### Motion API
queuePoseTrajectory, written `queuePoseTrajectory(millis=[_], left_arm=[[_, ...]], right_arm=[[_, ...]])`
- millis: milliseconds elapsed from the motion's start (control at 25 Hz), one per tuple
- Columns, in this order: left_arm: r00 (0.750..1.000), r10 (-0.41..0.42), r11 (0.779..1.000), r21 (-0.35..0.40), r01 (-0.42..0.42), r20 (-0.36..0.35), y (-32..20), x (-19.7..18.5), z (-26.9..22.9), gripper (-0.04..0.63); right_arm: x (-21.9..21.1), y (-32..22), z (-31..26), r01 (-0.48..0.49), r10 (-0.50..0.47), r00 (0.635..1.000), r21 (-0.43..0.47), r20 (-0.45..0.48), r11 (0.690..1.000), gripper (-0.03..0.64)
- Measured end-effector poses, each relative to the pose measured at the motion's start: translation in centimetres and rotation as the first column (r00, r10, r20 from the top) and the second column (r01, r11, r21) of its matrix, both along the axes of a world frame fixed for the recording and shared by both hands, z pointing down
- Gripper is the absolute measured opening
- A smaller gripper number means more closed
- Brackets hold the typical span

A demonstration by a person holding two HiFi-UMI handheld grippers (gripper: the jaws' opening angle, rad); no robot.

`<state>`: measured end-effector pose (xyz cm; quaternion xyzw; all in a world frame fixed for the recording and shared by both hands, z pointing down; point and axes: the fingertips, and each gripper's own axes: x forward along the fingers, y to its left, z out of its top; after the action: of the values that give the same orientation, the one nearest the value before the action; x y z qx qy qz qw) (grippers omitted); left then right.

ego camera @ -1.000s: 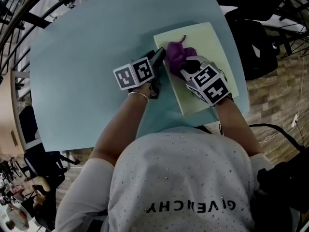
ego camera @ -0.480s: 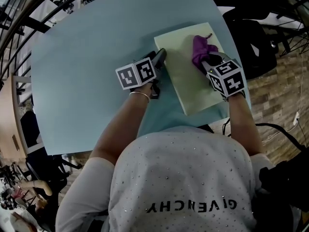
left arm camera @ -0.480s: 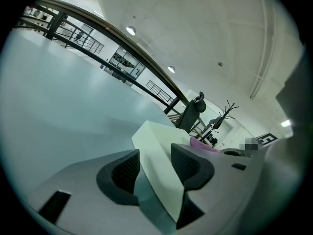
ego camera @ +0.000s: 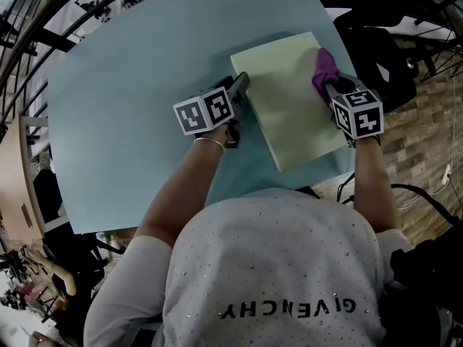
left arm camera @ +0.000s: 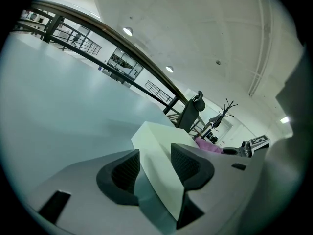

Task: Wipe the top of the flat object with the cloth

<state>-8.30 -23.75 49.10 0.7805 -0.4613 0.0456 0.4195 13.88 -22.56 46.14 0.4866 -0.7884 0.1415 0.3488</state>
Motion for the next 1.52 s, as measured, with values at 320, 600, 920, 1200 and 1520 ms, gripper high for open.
queuePoseTrajectory(millis=[320,600,920,1200,1520], left_arm=[[1.000,-0.003,1.000,-0.005,0.003,-0.009,0.2,-0.1,0.1,0.207],[0.999,0.010,1.000,0.024,-0.011,0.049,0.1,-0.1,-0.1,0.207],[1.000,0.003,1.000,0.007,-0.003,0.008,0.3,-0.2,-0.1,0.207],[1.000,0.015,1.000,0.017,-0.015,0.006,0.2,-0.1,0.0,0.207],[0.980,0.067,0.988,0.128,-0.092,0.185,0.0,0.0,-1.0,0.207]], right_arm=[[1.6,-0.1,0.0,-0.071,0.072,0.997,0.043,-0.008,0.997,0.046],[-2.4,-0.1,-6.0,-0.063,0.030,0.950,0.097,0.310,0.993,0.044],[-16.1,7.0,-3.7,0.392,-0.380,0.890,0.004,0.252,0.920,0.044],[-18.6,10.1,-0.3,0.495,-0.474,0.862,-0.094,0.181,0.864,0.046],[-15.1,8.6,0.0,0.388,-0.372,0.916,-0.098,0.147,0.916,0.046]])
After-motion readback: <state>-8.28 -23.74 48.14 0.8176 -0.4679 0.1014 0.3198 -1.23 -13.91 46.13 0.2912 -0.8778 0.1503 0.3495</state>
